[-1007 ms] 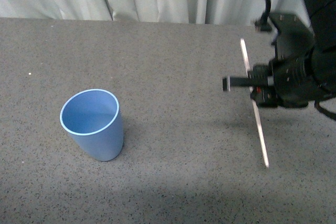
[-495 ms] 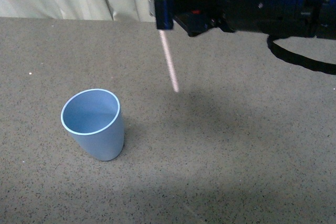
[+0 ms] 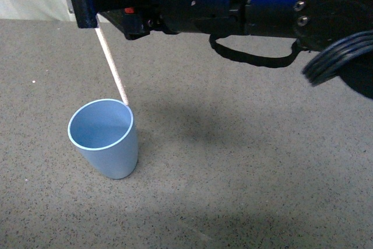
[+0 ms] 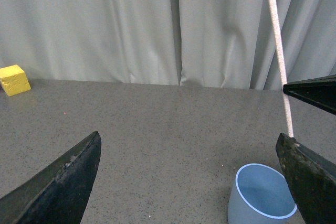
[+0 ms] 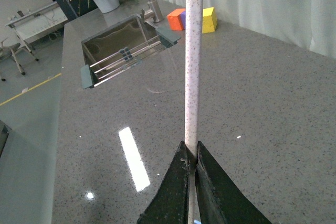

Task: Transfer chopsticks to blue cup

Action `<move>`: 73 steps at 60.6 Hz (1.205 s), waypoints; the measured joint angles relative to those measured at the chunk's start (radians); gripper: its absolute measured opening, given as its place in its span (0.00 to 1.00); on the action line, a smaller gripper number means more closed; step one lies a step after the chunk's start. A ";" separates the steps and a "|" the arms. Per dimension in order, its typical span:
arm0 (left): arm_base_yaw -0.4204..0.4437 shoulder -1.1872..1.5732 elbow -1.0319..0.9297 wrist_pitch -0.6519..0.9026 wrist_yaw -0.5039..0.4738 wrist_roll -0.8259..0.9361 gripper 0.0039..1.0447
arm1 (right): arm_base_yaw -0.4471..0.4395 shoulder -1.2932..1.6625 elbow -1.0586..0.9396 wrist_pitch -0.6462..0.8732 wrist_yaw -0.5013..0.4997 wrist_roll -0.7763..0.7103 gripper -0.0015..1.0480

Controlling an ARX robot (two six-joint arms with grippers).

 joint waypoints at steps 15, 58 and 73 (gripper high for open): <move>0.000 0.000 0.000 0.000 0.000 0.000 0.94 | 0.023 0.111 0.055 -0.035 0.008 0.043 0.01; 0.000 0.000 0.000 0.000 0.000 0.000 0.94 | 0.025 0.106 0.011 -0.087 -0.004 -0.055 0.81; 0.000 0.000 0.000 0.000 0.000 0.000 0.94 | 0.027 0.072 -0.021 -0.075 -0.002 -0.078 0.91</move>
